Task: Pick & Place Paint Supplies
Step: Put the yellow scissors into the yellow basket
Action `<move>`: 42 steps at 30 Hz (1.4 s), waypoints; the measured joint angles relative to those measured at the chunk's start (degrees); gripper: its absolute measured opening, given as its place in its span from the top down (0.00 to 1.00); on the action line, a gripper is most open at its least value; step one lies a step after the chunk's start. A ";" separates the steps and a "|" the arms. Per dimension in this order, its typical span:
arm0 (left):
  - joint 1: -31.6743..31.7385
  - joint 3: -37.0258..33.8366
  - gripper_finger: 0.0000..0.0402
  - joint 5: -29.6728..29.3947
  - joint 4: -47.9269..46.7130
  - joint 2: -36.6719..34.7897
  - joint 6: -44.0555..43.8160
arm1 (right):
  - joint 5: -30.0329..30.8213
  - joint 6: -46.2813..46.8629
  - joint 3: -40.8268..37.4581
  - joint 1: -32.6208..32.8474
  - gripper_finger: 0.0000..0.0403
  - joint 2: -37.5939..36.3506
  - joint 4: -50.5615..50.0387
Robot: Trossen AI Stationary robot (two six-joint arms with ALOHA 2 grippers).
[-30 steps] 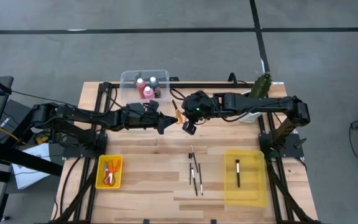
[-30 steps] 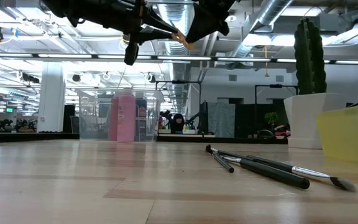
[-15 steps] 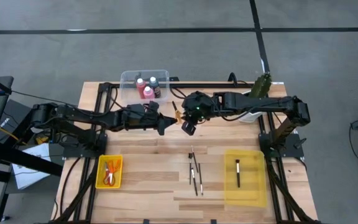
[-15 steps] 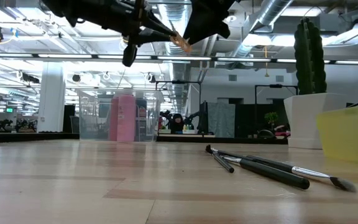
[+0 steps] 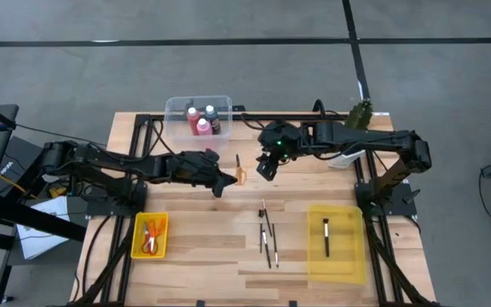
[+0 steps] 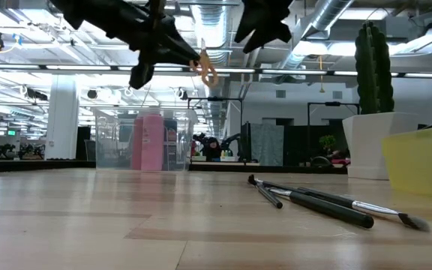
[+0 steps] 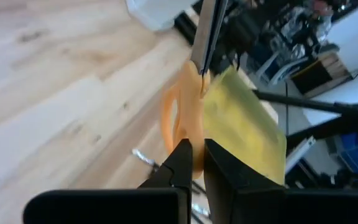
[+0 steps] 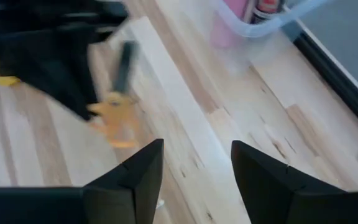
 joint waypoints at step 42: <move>-45.17 0.01 0.97 7.80 -61.04 -29.31 -58.24 | -0.78 0.02 -0.11 -2.06 0.55 -0.98 -2.95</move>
